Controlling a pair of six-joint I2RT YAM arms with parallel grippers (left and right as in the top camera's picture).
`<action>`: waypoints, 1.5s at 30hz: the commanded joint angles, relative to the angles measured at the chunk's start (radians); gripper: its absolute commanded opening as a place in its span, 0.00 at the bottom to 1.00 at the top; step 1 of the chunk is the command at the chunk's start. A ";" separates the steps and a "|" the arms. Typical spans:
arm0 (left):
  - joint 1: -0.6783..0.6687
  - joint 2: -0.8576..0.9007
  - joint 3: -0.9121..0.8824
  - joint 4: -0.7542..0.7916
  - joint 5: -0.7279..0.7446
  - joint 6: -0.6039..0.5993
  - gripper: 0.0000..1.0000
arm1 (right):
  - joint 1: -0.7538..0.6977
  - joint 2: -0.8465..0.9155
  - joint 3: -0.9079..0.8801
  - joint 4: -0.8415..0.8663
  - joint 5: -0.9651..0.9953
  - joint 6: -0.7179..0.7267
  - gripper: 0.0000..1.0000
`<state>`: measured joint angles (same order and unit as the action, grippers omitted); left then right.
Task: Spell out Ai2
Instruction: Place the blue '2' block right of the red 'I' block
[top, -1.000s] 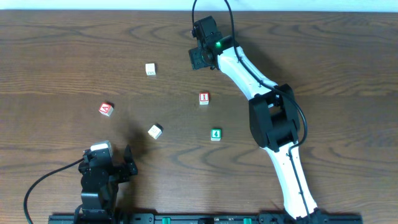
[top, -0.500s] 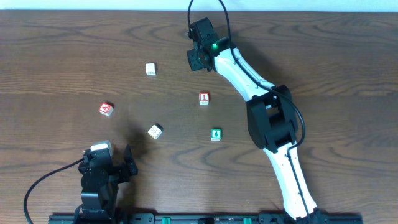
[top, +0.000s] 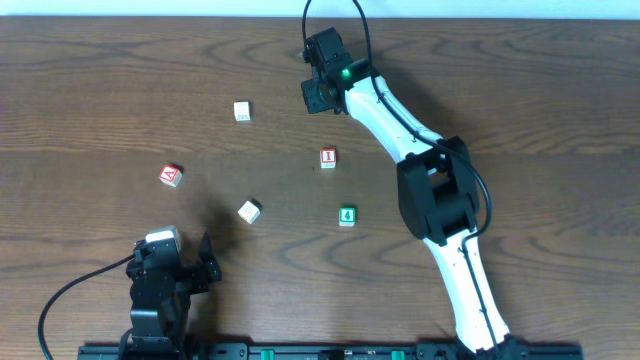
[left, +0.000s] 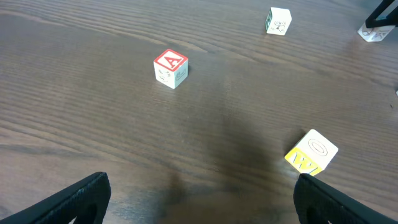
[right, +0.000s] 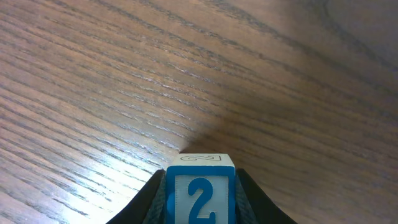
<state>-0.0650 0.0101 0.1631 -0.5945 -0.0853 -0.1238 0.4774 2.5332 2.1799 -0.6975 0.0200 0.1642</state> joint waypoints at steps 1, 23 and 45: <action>0.006 -0.006 -0.010 0.001 -0.003 -0.003 0.95 | 0.007 0.018 0.068 -0.023 0.010 -0.005 0.22; 0.006 -0.006 -0.010 0.001 -0.003 -0.003 0.95 | 0.042 -0.414 0.076 -0.639 0.046 0.067 0.02; 0.007 -0.006 -0.010 0.001 -0.003 -0.003 0.96 | 0.027 -0.597 -0.737 -0.055 0.026 0.215 0.01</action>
<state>-0.0650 0.0101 0.1631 -0.5945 -0.0853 -0.1268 0.5125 1.9419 1.4578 -0.7650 0.0349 0.3458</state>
